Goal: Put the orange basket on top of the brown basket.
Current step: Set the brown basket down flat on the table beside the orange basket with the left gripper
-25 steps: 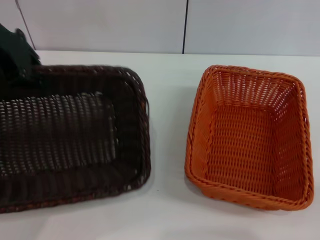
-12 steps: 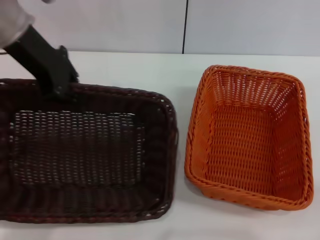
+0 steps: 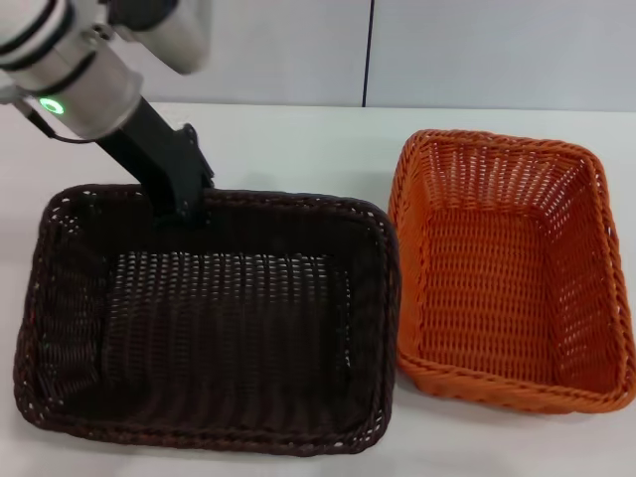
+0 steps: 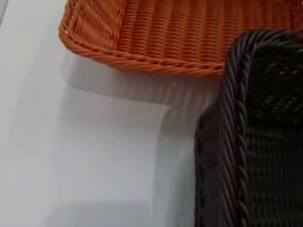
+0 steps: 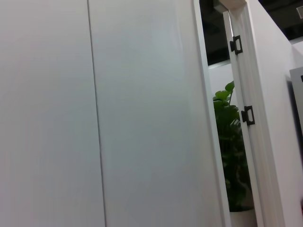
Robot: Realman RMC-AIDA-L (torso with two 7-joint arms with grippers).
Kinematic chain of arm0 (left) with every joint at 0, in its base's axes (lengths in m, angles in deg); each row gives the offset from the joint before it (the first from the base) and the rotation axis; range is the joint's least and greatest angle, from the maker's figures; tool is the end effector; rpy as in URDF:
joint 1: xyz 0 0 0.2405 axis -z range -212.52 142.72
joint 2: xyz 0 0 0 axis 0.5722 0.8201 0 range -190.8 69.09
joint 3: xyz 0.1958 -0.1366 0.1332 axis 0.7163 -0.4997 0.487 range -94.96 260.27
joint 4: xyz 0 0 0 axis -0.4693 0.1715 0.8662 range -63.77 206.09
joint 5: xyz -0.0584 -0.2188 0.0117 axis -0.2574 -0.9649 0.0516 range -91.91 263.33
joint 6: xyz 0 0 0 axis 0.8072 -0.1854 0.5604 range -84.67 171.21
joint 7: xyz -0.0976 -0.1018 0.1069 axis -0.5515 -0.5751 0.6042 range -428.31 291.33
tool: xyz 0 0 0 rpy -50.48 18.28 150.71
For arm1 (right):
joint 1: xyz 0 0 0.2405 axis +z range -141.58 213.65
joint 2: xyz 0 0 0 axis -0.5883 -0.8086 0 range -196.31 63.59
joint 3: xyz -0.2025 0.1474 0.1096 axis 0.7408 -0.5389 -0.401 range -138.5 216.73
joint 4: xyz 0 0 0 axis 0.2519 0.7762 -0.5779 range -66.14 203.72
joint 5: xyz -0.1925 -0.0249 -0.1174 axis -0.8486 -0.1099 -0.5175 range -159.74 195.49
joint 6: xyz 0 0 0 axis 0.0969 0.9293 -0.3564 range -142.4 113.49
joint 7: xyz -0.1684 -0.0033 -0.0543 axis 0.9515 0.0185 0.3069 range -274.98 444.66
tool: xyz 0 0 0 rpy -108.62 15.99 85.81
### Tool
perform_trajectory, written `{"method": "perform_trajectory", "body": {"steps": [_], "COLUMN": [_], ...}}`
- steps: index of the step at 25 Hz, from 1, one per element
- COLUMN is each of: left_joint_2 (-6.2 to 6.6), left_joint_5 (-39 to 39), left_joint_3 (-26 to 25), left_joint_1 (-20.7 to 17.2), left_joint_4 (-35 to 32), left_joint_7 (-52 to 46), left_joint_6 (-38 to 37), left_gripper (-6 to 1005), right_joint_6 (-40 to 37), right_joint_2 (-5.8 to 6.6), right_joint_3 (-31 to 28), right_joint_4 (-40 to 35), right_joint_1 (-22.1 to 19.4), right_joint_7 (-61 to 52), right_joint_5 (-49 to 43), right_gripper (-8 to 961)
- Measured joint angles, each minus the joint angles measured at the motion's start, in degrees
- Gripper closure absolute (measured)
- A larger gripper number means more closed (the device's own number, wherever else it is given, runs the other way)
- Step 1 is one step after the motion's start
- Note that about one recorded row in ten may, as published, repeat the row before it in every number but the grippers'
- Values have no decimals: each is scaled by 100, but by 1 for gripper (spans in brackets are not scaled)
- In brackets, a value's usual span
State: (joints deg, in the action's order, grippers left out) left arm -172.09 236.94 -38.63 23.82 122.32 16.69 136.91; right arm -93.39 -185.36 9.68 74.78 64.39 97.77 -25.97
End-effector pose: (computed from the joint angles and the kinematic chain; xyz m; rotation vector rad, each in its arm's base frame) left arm -0.1598 0.4647 0.0153 -2.9318 0.0904 0.6209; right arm 0.4545 0.3100 0.1017 -0.5063 0.6466 0.3574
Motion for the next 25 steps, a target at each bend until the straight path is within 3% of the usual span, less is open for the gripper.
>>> {"method": "perform_trajectory", "body": {"steps": [9,14,17,25], "left_joint_2": [-99,-352,-461,-524], "left_joint_5": [47,183,243,446], "left_joint_3": [541,620,587,602], "left_joint_1": [26,-286,-441,-414], "left_joint_4": [-699,-521,-288,-262], "left_joint_7": [115,227,263,14], "left_joint_6": [-1435,-2006,-2064,-1923], "left_gripper": [817,817,817,814], "right_joint_6": [-187,-207,-209,-211], "right_joint_2": [-6,-8,-9,-9], "right_joint_3": [0,0,0,47], "right_joint_4": [101,115,143,148], "right_joint_1": [-107,-140,-165,-177], "right_joint_7": [29,33,35,38], "right_joint_5": [-7,-10,-10,-10], "right_gripper": [181,181,180,182]}}
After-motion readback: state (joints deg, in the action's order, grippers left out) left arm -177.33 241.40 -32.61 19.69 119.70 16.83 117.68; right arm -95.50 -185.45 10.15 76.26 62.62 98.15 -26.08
